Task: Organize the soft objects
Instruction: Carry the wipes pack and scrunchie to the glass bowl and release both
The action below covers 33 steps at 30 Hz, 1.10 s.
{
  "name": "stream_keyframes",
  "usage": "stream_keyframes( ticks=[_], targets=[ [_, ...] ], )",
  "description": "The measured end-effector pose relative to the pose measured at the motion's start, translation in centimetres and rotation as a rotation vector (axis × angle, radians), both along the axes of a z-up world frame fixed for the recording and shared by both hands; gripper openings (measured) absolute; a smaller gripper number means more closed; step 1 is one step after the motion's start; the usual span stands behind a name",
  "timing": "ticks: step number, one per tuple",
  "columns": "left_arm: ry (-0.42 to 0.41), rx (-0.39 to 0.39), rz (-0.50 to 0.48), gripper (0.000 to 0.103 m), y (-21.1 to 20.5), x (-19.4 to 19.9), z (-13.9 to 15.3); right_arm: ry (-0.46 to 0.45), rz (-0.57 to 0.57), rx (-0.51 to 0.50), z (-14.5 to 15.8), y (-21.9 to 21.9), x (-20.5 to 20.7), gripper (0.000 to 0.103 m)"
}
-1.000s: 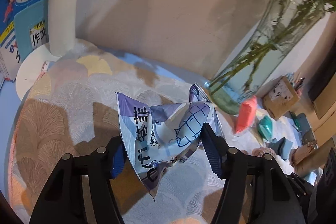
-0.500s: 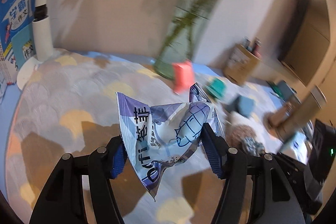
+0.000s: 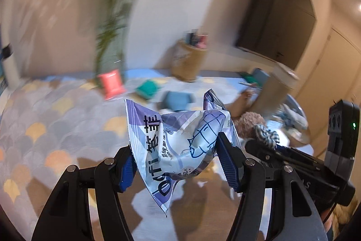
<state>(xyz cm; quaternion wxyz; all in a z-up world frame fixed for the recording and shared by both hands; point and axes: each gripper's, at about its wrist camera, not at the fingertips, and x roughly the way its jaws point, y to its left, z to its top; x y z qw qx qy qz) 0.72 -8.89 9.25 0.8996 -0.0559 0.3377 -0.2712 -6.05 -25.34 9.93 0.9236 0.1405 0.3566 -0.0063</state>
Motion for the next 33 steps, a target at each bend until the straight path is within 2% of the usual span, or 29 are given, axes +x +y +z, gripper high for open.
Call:
stream_keyframes(
  ticks=[7, 11, 20, 24, 30, 32, 33],
  targets=[
    [-0.074, 0.016, -0.167, 0.062, -8.6, -3.2, 3.7, -0.023, -0.135, 0.034, 3.4, -6.7, -4.6, 0.038],
    [-0.099, 0.038, -0.269, 0.062, -14.9, -4.5, 5.4, -0.021, -0.215, 0.051, 5.0, -11.4, -7.3, 0.039],
    [-0.153, 0.089, -0.421, 0.062, -27.0, -6.2, 6.0, -0.009, -0.462, 0.054, 7.9, -24.8, -10.9, 0.039],
    [-0.188, 0.145, -0.449, 0.062, -31.6, -5.9, 4.9, 0.028, -0.505, 0.059, 8.2, -29.1, -9.8, 0.039],
    [-0.208, 0.209, -0.453, 0.063, -35.9, -4.4, 2.4, 0.113, -0.485, 0.109, 7.0, -33.5, -5.0, 0.039],
    [-0.225, 0.222, -0.445, 0.066, -36.8, -4.4, 1.8, 0.128, -0.471, 0.116, 6.6, -34.0, -3.2, 0.044],
    [-0.234, 0.228, -0.442, 0.069, -36.9, -4.4, 1.7, 0.131, -0.467, 0.124, 6.5, -34.2, -2.6, 0.055]
  ],
)
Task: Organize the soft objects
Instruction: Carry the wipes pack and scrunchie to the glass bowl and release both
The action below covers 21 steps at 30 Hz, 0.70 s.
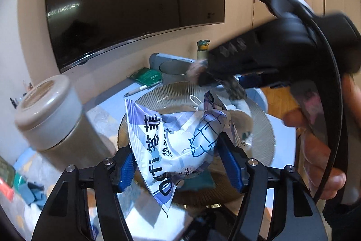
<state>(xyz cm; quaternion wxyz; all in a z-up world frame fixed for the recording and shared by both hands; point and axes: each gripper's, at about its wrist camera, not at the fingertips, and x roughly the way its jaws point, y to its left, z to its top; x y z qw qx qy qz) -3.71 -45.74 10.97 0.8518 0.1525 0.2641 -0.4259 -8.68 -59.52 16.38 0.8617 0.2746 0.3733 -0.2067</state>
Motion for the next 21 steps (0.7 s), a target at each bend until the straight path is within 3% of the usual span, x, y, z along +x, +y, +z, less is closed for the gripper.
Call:
stream_keyframes(
  ticks=[1, 6, 12, 21],
  targets=[
    [-0.009, 0.006, 0.002, 0.073, -0.2, 0.1, -0.3, 0.002, 0.001, 0.008, -0.2, -0.3, 0.6, 0.065],
    [-0.051, -0.002, -0.027, 0.092, 0.0, -0.8, -0.7, -0.030, -0.003, 0.069, -0.7, -1.6, 0.5, 0.066],
    [-0.078, -0.032, -0.049, 0.093, 2.4, -2.8, 0.9, -0.047, -0.004, 0.110, -0.8, -0.9, -2.1, 0.066],
    [-0.183, -0.113, -0.006, 0.095, 10.9, -5.3, 5.8, -0.070, 0.018, 0.104, 1.4, 3.6, -5.7, 0.066]
  ],
)
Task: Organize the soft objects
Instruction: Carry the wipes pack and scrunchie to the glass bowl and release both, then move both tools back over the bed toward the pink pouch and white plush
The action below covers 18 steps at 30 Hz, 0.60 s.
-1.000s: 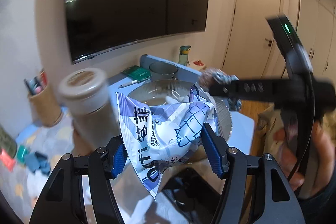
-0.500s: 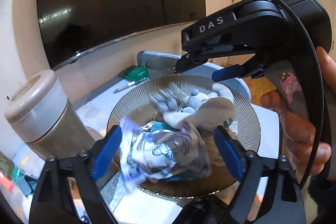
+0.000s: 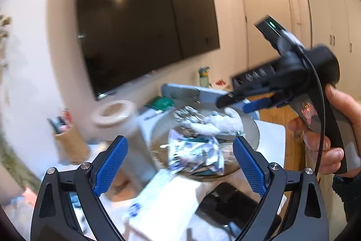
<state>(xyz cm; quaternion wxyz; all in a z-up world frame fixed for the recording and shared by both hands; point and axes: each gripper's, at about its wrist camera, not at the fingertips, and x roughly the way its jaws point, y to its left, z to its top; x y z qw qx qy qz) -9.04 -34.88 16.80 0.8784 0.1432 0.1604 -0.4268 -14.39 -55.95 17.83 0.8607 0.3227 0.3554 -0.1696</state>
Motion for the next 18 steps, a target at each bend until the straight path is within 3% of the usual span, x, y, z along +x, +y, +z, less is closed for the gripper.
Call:
stream_keyframes(
  ticks=[5, 7, 10, 15, 18],
  targets=[
    [-0.025, -0.048, 0.147, 0.096, 7.9, 1.1, 3.2, -0.056, 0.075, -0.039, 2.1, 5.2, -0.6, 0.071],
    [-0.027, -0.056, 0.221, 0.100, 11.5, 2.0, 4.3, -0.081, 0.116, -0.073, 3.0, 8.0, -0.5, 0.085],
    [0.023, -0.039, 0.316, 0.101, 16.7, 4.1, 5.4, -0.104, 0.186, -0.127, 3.7, 12.9, 0.5, 0.085],
    [0.062, -0.046, 0.476, 0.101, 24.3, 6.8, 4.2, -0.136, 0.342, -0.134, 2.5, 21.0, 3.4, 0.085],
    [0.149, -0.072, 0.543, 0.101, 27.9, 9.0, 1.8, -0.119, 0.401, -0.170, 0.3, 25.5, 5.3, 0.085]
  ],
)
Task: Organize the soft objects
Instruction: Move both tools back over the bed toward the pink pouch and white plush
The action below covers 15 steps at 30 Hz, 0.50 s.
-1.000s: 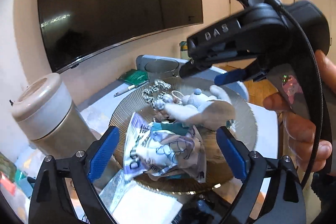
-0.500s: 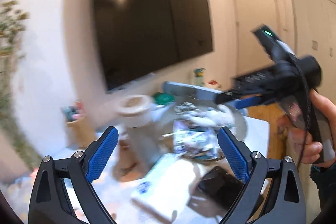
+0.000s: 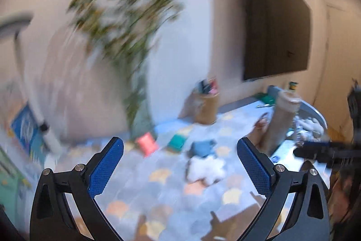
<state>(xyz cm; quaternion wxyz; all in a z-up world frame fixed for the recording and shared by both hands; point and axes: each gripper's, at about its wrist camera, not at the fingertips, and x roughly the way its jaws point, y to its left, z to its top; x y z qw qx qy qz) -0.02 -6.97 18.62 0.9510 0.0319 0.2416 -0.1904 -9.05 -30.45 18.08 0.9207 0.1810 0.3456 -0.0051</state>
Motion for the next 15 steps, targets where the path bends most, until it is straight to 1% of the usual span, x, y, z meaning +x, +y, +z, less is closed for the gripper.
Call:
stream_keyframes(
  ticks=[3, 4, 5, 6, 8, 9, 10, 11, 13, 14, 15],
  targets=[
    [0.098, -0.056, 0.067, 0.101, 2.9, 2.4, -3.7, 0.041, 0.035, -0.036, -3.5, 3.6, 2.3, 0.085],
    [0.135, -0.062, 0.100, 0.101, 3.6, 3.4, -5.3, 0.057, 0.039, -0.065, -5.1, 4.9, 3.3, 0.085],
    [0.182, -0.055, 0.146, 0.101, 4.1, 4.4, -7.3, 0.072, 0.038, -0.091, -6.4, 5.7, 3.9, 0.085],
    [0.219, -0.050, 0.172, 0.101, 4.6, 5.1, -8.7, 0.088, 0.036, -0.119, -7.7, 6.5, 4.7, 0.085],
    [0.301, -0.056, 0.203, 0.100, 5.2, 6.2, -12.4, 0.095, 0.031, -0.174, -10.0, 7.7, 5.7, 0.085],
    [0.329, -0.066, 0.220, 0.100, 5.6, 6.5, -14.1, 0.103, 0.030, -0.187, -11.1, 8.3, 6.2, 0.085],
    [0.342, -0.073, 0.233, 0.100, 5.9, 6.6, -15.4, 0.111, 0.043, -0.180, -12.3, 8.9, 6.7, 0.085],
    [0.351, -0.073, 0.248, 0.100, 6.3, 6.7, -16.6, 0.112, 0.053, -0.161, -12.9, 9.0, 6.9, 0.085],
    [0.358, -0.062, 0.275, 0.100, 6.7, 6.7, -18.0, 0.118, 0.084, -0.109, -14.4, 9.8, 7.2, 0.085],
    [0.373, -0.069, 0.281, 0.100, 7.0, 6.8, -18.4, 0.123, 0.094, -0.106, -14.9, 10.3, 7.2, 0.085],
    [0.393, -0.101, 0.274, 0.100, 7.4, 6.9, -18.6, 0.128, 0.104, -0.110, -15.4, 10.8, 7.3, 0.085]
  ],
)
